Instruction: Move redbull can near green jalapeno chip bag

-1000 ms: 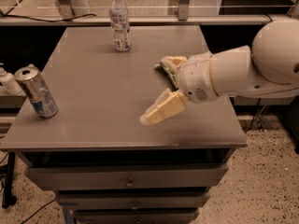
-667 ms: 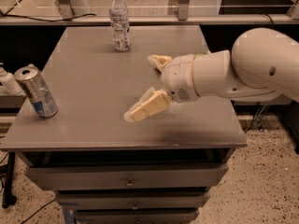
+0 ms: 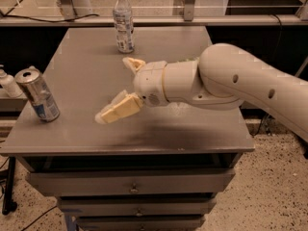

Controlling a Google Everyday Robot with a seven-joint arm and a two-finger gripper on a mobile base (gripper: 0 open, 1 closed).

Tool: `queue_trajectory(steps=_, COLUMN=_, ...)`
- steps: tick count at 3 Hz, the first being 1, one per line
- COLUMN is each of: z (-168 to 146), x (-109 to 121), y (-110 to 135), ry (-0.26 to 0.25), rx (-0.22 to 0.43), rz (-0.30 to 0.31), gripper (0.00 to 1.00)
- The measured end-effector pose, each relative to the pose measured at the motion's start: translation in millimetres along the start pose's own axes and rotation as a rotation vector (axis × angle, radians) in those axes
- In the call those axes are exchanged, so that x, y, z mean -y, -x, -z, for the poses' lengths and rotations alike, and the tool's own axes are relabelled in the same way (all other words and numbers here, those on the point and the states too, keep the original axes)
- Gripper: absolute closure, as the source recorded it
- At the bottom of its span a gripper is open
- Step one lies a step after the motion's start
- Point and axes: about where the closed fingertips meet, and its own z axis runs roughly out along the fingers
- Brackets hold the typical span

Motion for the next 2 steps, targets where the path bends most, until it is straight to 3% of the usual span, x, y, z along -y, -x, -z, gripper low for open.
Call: queue_trajectory(steps=2, z=-67, x=-15, y=30, ry=0.014, rx=0.130, rz=-0.053, gripper=0.00)
